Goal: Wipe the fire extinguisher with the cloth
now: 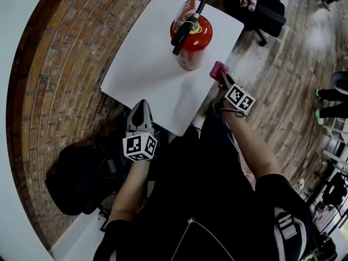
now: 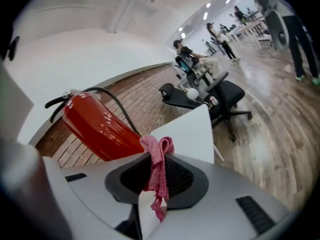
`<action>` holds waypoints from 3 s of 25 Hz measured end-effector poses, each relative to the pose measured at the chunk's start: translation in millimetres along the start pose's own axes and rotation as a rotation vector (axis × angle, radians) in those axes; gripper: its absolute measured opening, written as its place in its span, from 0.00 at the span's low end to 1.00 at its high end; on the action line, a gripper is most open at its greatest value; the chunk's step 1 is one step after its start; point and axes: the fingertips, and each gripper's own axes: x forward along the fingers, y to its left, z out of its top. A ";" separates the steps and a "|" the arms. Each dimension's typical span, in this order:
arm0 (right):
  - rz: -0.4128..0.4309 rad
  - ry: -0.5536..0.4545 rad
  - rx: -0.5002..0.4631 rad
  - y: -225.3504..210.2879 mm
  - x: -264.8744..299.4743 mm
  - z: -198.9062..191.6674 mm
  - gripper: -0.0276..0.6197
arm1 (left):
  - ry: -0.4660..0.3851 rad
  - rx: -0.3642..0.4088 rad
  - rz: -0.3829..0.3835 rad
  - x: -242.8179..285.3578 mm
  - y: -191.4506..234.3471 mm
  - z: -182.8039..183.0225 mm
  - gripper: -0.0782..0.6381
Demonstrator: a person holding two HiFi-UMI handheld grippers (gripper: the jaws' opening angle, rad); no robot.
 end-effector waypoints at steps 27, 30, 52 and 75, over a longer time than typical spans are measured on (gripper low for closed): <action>0.542 -0.135 -1.950 260.5 -88.0 65.1 0.18 | -0.129 -0.100 0.165 9.3 -75.3 49.2 0.15; 0.548 -0.134 -2.033 260.8 -77.1 54.9 0.18 | -0.137 -0.125 0.212 -0.1 -68.0 40.8 0.15; 0.580 0.109 -1.975 243.0 -41.5 15.0 0.18 | -0.135 -0.228 0.329 -13.3 -48.3 -3.7 0.15; 0.628 0.239 -1.911 201.8 -9.1 -27.5 0.18 | -0.155 -0.287 0.471 -36.2 -52.1 -46.7 0.15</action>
